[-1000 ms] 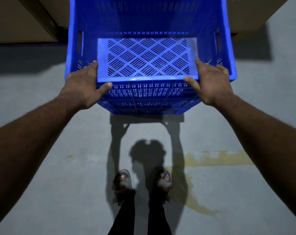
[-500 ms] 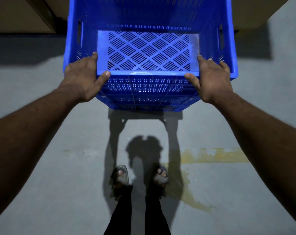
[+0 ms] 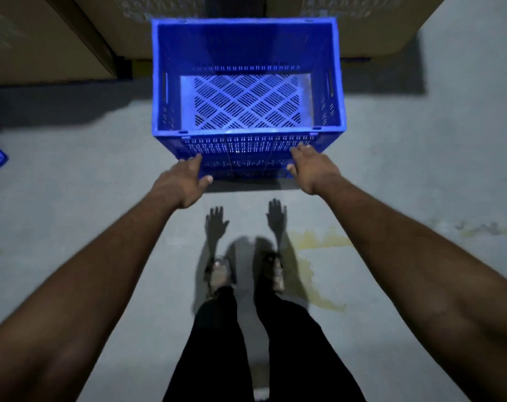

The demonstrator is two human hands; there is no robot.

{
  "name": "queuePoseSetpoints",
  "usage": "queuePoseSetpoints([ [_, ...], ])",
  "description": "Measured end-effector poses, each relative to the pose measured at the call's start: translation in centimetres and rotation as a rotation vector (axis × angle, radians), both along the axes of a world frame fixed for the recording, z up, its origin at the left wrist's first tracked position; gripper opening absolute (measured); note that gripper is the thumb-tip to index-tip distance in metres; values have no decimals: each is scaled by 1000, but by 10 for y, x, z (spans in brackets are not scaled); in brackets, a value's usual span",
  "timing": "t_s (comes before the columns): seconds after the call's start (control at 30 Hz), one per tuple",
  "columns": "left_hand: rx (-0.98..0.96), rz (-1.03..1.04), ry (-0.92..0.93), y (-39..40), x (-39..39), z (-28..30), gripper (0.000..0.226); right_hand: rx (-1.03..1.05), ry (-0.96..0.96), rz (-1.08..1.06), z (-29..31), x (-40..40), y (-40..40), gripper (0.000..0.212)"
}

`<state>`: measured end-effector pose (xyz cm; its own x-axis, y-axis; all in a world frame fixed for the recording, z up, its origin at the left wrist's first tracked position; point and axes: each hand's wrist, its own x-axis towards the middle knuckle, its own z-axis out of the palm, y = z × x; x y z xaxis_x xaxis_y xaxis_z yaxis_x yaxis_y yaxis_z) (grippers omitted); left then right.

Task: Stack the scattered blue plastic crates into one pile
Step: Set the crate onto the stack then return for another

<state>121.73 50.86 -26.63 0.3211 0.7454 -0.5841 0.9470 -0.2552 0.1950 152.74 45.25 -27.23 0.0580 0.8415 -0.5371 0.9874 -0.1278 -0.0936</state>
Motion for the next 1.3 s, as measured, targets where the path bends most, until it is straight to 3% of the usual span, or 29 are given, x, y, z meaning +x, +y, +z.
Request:
queuePoseSetpoints([
  [0.27,150,250,-130,-138,-84,113,64,70,100,130,116,-122,-70,64],
  [0.43,246,469,-79,-193,-184,139,83,29,85,462,161,-234,-78,68],
  [0.57,278,711,-89,-224,-273,151,83,115,102,726,188,-352,-65,68],
  [0.7,308,829,-54,-267,-385,162,87,127,121,935,196,-487,-61,75],
  [0.8,397,933,-1,-306,-473,172,86,162,178,1015,193,-597,-67,90],
  [0.93,442,1067,65,-352,-582,192,83,186,228,1111,200,-732,-82,95],
  [1.3,597,1381,110,-397,-853,176,74,237,345,1354,190,-1060,-94,73],
])
